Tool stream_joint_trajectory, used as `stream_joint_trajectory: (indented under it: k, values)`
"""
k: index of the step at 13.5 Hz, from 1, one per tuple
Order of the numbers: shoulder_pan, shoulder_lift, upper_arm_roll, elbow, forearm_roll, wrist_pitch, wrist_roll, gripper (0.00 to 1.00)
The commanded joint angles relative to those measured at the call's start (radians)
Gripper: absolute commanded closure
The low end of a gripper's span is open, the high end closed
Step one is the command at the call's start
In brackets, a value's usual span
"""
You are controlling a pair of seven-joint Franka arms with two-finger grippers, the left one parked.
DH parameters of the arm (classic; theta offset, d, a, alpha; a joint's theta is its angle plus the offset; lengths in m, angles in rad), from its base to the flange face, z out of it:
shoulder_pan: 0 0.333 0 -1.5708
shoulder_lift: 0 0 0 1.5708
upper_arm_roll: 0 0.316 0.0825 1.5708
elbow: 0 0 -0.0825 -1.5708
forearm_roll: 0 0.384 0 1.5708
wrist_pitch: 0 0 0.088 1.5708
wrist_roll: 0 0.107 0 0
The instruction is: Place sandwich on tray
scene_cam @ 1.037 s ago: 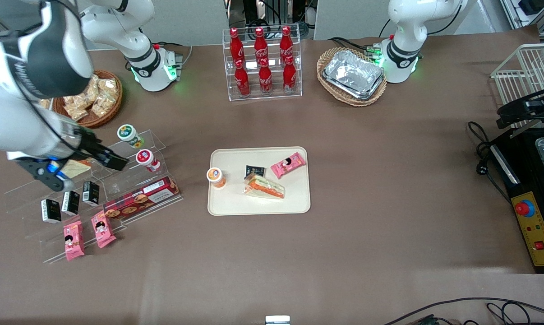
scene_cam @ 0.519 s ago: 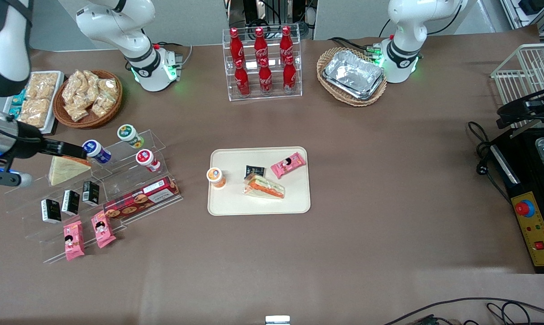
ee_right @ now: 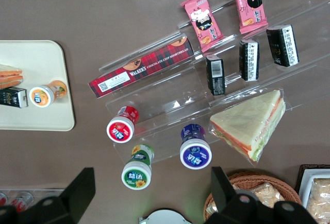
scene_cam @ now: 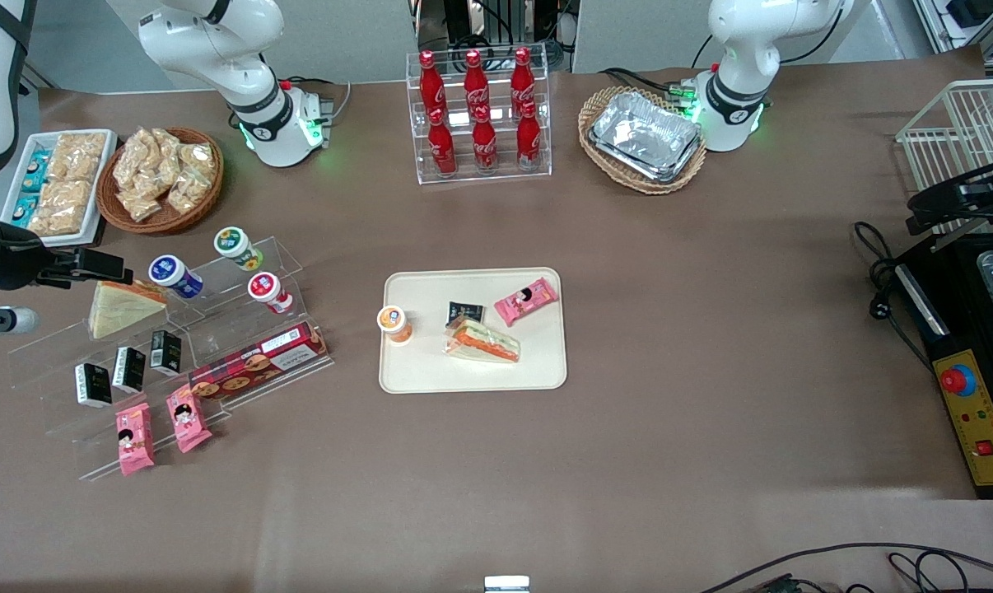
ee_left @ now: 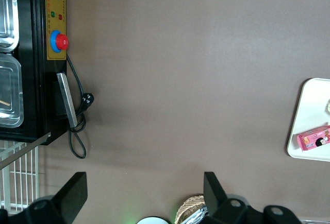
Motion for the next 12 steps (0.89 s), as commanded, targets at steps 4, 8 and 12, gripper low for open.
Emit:
stream_joint_trajectory:
  k: [4, 8, 12]
  values:
    - [-0.025, -0.015, 0.010, -0.002, -0.006, -0.007, -0.092, 0.00]
    - [-0.009, -0.013, 0.021, 0.007, -0.011, 0.002, -0.043, 0.00]
    - [-0.067, -0.052, 0.131, 0.007, -0.011, -0.007, 0.065, 0.00]
